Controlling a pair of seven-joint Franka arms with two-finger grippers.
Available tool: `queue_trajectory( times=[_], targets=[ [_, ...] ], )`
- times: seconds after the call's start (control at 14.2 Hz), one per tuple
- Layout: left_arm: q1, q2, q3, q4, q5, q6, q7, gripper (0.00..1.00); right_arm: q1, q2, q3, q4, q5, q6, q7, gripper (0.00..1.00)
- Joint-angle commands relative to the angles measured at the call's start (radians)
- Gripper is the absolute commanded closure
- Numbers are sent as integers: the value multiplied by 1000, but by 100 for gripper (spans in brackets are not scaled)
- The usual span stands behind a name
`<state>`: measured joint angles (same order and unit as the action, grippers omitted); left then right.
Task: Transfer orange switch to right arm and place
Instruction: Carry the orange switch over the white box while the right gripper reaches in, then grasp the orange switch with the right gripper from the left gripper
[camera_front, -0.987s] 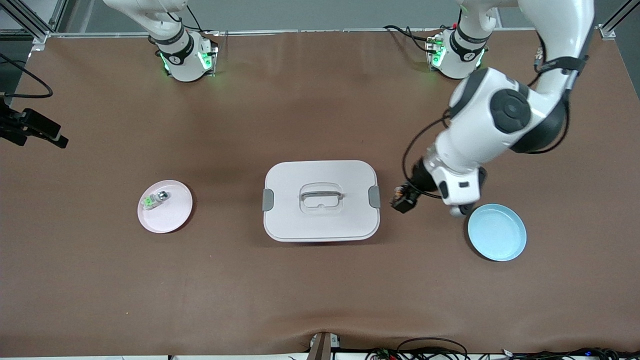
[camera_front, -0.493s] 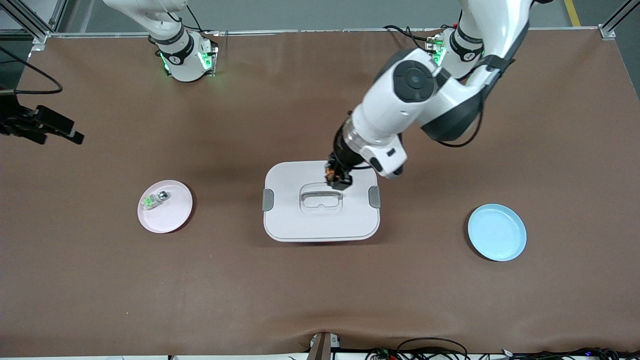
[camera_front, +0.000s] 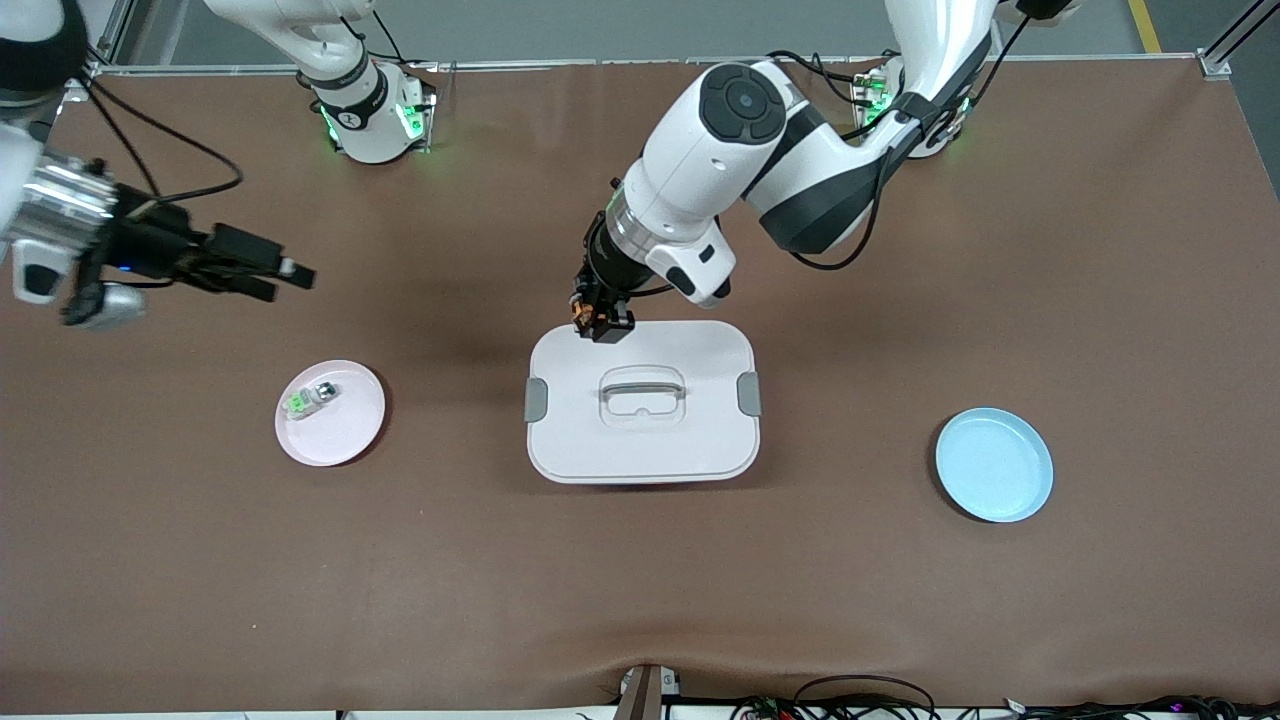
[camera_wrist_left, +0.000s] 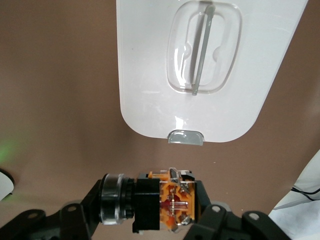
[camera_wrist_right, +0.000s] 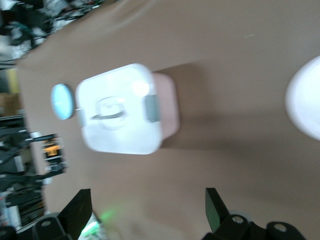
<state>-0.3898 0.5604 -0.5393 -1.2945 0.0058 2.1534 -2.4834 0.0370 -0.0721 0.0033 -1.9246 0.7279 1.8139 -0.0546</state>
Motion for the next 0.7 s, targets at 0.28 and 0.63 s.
queue_trajectory(
  times=[0.28,0.63],
  targets=[
    [-23,27,9,26,-4,13,-28,100,210,44,-8,-60,192,151,-103,0],
    [-21,35,9,26,-1,13,-25,100,368,150,-6,-51,330,381,-106,0]
  ],
)
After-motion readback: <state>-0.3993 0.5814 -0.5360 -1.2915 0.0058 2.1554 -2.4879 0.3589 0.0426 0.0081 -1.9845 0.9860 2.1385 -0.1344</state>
